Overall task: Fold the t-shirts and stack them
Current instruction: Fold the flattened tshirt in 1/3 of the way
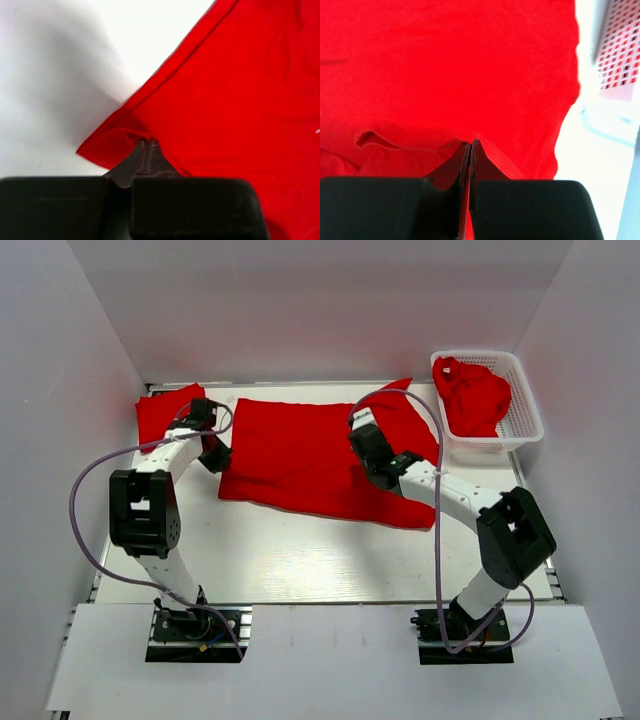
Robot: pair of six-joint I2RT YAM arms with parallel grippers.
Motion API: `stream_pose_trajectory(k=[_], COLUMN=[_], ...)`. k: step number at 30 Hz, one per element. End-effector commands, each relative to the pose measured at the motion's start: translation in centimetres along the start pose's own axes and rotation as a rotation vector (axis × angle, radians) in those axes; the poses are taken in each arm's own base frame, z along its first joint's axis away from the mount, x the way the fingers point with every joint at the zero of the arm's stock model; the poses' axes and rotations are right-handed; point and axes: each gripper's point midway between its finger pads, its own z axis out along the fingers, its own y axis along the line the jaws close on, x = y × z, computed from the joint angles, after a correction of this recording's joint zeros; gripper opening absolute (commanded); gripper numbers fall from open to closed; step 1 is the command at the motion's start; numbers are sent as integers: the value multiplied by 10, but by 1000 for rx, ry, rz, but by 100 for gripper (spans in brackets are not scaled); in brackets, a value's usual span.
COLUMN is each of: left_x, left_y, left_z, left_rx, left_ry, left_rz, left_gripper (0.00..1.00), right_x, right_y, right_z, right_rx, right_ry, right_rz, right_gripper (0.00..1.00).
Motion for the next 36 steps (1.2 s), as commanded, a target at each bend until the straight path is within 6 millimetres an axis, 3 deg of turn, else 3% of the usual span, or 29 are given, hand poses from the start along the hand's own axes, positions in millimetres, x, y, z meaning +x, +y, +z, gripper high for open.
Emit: stream_pose_trajectory(k=[1, 12, 17, 18, 19, 24, 30, 36], left_x=[-18, -29, -33, -35, -35, -37, -47, -48], left_y=[-9, -9, -16, -16, -16, -19, -34, -23], left_z=[-1, 9, 17, 15, 15, 21, -14, -23], left_rx=[-6, -48, -31, -39, -39, -16, 153, 161], left_ry=[-36, -69, -71, -79, -79, -101, -232, -270], left_rz=[3, -6, 2, 1, 1, -3, 1, -24], left_gripper=[0, 0, 0, 0, 0, 0, 0, 0], right_x=[-24, -57, -71, -68, -77, -66, -59, -48], right_y=[-22, -53, -52, -63, -57, -66, -77, -89], right_z=[7, 39, 51, 57, 55, 74, 81, 81], right_rx=[67, 109, 83, 107, 97, 161, 187, 204], right_ry=[-31, -55, -68, -51, -69, -5, 19, 42], right_rz=[-7, -73, -96, -94, -101, -113, -75, -44], right_gripper=[0, 0, 0, 0, 0, 0, 0, 0])
